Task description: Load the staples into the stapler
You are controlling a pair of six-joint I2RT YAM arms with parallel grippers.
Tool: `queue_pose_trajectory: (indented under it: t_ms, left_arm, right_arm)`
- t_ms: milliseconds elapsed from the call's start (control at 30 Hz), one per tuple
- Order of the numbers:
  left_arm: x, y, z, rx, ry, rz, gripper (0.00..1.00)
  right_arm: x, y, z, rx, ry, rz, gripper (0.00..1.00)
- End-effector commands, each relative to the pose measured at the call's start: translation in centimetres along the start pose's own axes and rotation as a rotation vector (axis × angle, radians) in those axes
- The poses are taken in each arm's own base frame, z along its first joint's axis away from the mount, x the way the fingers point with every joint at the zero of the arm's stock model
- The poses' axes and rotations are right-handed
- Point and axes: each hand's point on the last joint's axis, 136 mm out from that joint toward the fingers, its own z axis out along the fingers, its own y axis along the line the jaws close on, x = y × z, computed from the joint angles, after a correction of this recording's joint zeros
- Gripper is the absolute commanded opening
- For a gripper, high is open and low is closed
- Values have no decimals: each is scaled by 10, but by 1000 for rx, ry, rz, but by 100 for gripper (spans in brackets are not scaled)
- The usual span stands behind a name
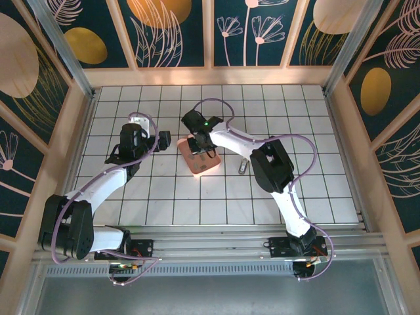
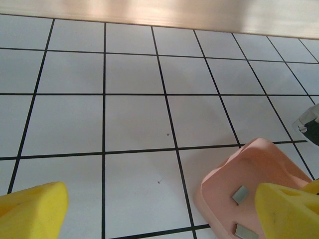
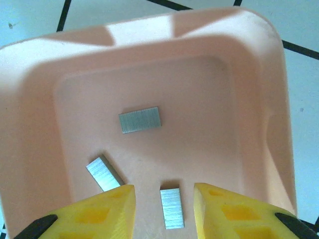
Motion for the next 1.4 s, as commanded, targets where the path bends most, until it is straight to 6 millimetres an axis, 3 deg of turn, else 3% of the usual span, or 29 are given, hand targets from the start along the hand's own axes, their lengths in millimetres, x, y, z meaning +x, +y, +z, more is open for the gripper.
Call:
queue_pose_trajectory:
  t_ms: [0, 300, 1100, 1200, 1367]
  left_arm:
    - [-14, -7, -2, 23, -32, 14, 96]
    - [-14, -8, -2, 29, -31, 15, 95]
    - [-14, -13, -3, 62, -33, 15, 95]
    - [-14, -14, -3, 64, -34, 16, 95]
    - [-15, -17, -4, 83, -38, 25, 95]
  right_arm:
    - [6, -4, 3, 23, 38, -6, 36]
    - [16, 0, 17, 1, 76, -3, 35]
    - [44, -13, 48, 53, 153, 1, 23]
    - [36, -10, 45, 41, 129, 5, 20]
    - [13, -5, 23, 16, 37, 23, 19]
